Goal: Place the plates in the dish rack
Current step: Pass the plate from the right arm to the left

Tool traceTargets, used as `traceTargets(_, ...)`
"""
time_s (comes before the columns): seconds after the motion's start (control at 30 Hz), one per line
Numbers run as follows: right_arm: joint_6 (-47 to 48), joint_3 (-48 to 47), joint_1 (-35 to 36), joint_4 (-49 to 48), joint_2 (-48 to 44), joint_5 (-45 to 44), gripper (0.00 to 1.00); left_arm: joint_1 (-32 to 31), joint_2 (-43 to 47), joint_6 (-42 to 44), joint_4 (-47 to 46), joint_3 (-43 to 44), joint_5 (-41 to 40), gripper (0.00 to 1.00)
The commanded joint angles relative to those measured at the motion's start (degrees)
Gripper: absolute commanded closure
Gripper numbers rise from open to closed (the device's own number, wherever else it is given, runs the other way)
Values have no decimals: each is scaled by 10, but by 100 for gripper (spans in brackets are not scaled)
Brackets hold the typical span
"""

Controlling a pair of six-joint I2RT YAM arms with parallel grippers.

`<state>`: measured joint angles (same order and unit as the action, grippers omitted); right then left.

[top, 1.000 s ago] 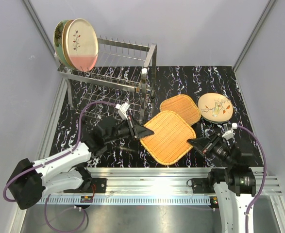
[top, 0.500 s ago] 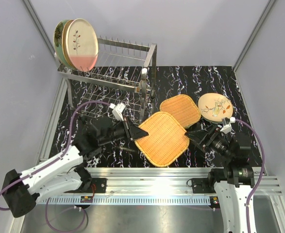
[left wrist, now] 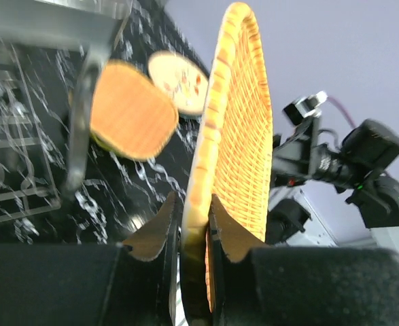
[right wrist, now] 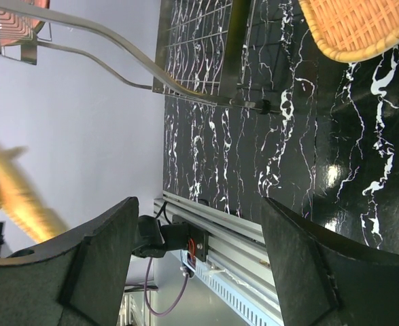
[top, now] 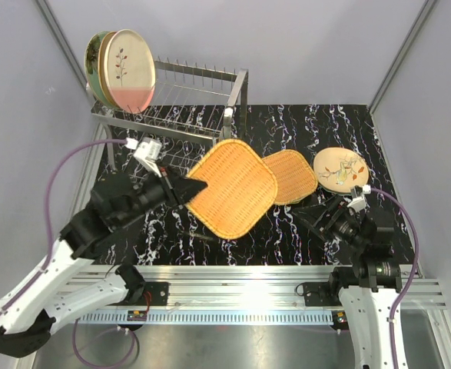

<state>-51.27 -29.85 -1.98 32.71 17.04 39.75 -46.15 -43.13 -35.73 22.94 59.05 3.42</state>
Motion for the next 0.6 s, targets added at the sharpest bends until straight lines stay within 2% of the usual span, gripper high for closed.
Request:
traceTargets(0.0,15,-16,1,-41,23,-10,21,-2,28,79,2,107,-48,100)
traceTargets(0.17,16,-16,1,-84,53,6,22,-2,24,159,38,223,-171,100)
traceTargets(0.27,18,-15,1,-107,74,13,22,-3,2,223,34,290,-202,100)
traceTargets(0.43,35,-25,1,-144,131,19,23,-2,-77,323,27,401,-234,100)
traceTargets(0.57,50,-30,1,-180,184,32,22,-2,-160,454,17,493,-329,100)
